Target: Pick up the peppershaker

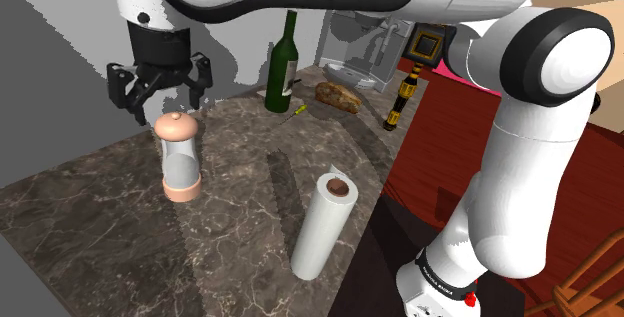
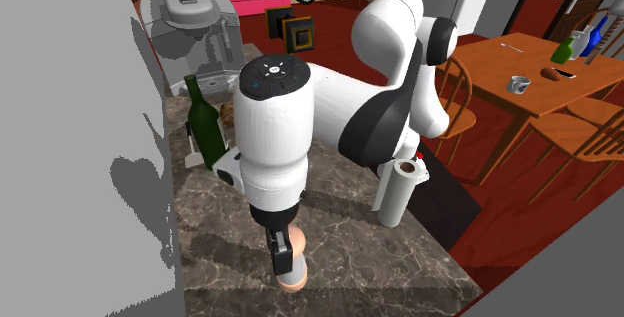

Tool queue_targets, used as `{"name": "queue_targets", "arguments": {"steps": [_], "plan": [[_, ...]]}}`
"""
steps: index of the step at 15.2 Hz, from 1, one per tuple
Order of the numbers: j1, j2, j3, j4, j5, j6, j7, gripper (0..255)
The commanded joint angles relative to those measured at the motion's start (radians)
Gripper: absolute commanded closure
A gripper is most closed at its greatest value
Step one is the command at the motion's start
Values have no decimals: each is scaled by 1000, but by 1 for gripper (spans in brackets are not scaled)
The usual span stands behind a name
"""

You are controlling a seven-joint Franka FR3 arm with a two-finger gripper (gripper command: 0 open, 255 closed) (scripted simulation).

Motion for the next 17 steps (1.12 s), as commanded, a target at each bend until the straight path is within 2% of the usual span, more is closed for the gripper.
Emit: {"name": "queue_targets", "arguments": {"steps": [1, 3, 4, 13, 17], "plan": [[-3, -3, 0, -33, 0, 30, 5, 0], [-4, -4, -1, -41, 0, 37, 5, 0], [-4, -5, 0, -43, 0, 39, 6, 255], [-4, -4, -1, -41, 0, 37, 5, 255], [3, 0, 1, 18, 0, -18, 0, 255]]}}
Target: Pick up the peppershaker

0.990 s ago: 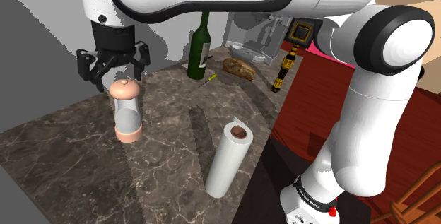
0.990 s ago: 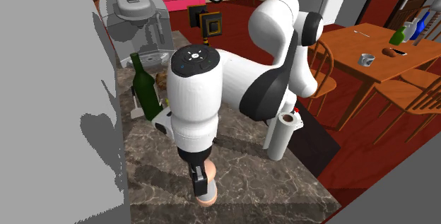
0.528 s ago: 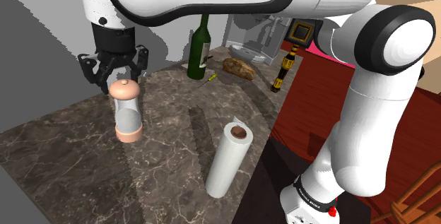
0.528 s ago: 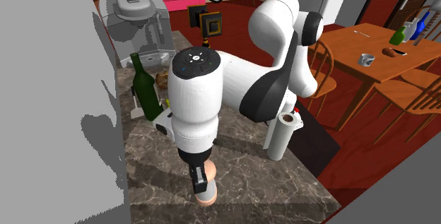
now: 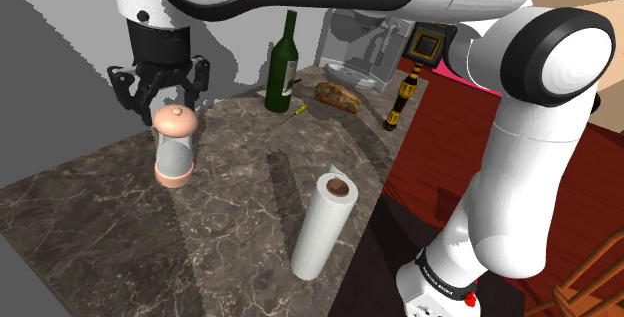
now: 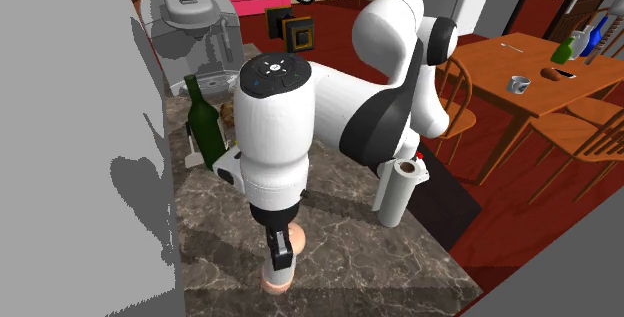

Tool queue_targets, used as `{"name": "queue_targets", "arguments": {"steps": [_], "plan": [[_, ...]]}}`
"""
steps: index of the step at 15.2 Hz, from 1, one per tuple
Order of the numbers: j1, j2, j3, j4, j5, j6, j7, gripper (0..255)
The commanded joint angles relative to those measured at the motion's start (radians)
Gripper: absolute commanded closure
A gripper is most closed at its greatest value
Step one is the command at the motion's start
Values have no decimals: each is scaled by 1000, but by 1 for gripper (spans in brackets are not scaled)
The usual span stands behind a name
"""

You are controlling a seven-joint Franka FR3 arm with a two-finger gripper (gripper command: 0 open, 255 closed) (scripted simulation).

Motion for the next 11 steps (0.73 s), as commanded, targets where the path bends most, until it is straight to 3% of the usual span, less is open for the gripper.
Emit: {"name": "queue_targets", "arguments": {"steps": [1, 11], "plan": [[4, 3, 1, 29, -1, -27, -2, 255], [36, 40, 3, 217, -16, -180, -12, 255]]}}
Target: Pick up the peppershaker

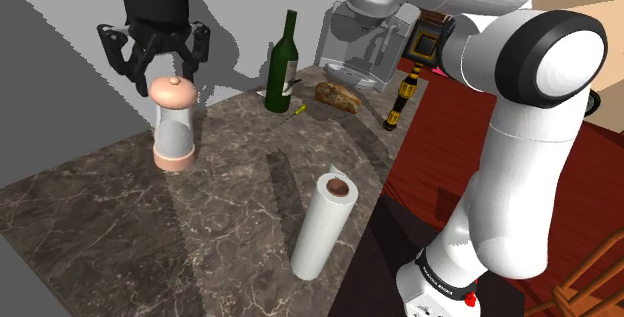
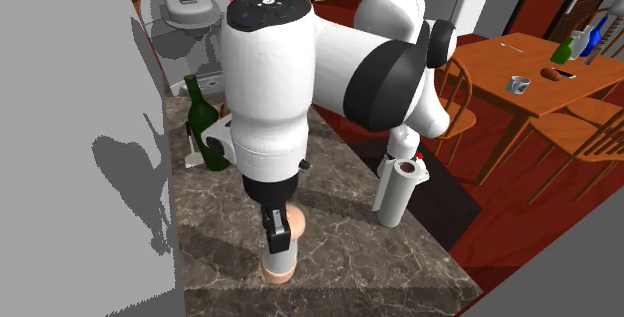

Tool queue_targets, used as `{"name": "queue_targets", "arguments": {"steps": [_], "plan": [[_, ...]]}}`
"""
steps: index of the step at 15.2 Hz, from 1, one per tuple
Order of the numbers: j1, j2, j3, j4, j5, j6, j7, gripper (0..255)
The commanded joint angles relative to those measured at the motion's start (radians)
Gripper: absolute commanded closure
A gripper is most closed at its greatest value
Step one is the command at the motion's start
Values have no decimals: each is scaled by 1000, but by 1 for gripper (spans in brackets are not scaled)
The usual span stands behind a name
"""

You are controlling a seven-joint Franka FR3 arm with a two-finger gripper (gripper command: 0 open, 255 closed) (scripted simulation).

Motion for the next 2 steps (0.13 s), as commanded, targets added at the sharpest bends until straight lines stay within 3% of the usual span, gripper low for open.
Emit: {"name": "queue_targets", "arguments": {"steps": [1, 2], "plan": [[9, 12, 0, 38, -6, -28, 0, 255], [9, 12, 0, 38, -6, -28, 0, 255]]}}
